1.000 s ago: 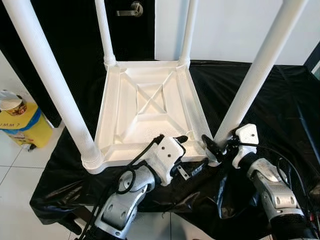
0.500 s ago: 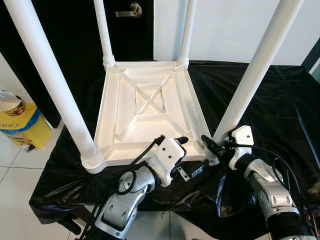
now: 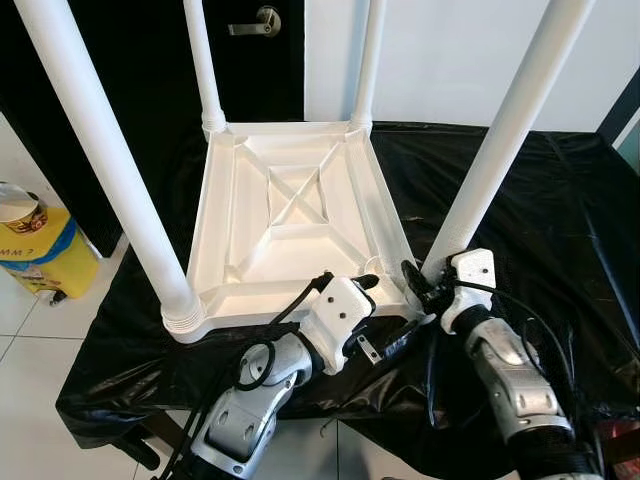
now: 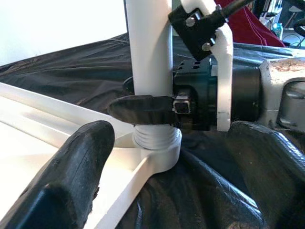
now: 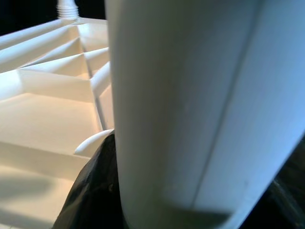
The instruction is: Building children table
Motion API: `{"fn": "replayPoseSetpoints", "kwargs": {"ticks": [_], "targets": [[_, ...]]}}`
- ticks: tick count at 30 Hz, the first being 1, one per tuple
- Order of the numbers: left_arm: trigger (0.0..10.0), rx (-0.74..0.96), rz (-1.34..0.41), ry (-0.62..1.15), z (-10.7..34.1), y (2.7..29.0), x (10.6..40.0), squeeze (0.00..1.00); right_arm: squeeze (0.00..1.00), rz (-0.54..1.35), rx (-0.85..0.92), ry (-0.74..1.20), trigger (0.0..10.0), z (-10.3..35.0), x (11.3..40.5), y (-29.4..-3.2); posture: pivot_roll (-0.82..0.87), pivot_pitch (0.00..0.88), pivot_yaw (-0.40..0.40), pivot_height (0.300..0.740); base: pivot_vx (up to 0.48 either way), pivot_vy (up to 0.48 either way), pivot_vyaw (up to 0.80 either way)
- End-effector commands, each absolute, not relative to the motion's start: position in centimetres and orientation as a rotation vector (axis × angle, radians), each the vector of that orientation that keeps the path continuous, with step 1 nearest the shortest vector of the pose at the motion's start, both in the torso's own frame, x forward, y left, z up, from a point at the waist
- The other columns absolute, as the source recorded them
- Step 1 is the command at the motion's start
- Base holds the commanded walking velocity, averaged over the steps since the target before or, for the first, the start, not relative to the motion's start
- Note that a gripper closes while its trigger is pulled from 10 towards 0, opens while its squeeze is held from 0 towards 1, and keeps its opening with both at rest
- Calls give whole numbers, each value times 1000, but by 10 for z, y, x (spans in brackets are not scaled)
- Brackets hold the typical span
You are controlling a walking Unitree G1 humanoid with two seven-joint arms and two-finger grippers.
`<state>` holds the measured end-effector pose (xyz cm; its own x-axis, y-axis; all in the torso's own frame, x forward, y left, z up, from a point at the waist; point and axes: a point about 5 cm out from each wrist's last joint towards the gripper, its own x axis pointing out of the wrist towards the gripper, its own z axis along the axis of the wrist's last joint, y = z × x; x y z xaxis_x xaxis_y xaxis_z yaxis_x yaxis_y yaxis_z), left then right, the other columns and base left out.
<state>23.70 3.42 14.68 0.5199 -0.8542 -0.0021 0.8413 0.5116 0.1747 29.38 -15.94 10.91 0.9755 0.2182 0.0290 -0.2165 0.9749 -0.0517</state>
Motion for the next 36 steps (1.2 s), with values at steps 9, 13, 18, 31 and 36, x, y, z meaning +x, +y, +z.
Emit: {"fn": "replayPoseSetpoints", "kwargs": {"ticks": [9,13,18,31,36], "targets": [[10000,158,-1003,-70,142,32,237,0,0,-59,-43,55,10000,90,281,-160,-4,25,-60,740,0,0,0],[10000,160,-1004,-70,143,33,237,0,0,-93,-39,59,10000,89,276,-156,-2,23,-57,740,0,0,0],[10000,163,-1011,-68,142,33,236,0,0,-130,-38,55,10000,92,276,-155,-6,18,-52,740,0,0,0],[10000,167,-1012,-68,143,33,237,0,753,-134,-32,48,10000,96,275,-151,2,15,-55,740,0,0,0],[10000,168,-1010,-69,144,33,237,0,1000,-62,-46,-8,10000,104,274,-149,8,12,-53,740,0,0,0]]}}
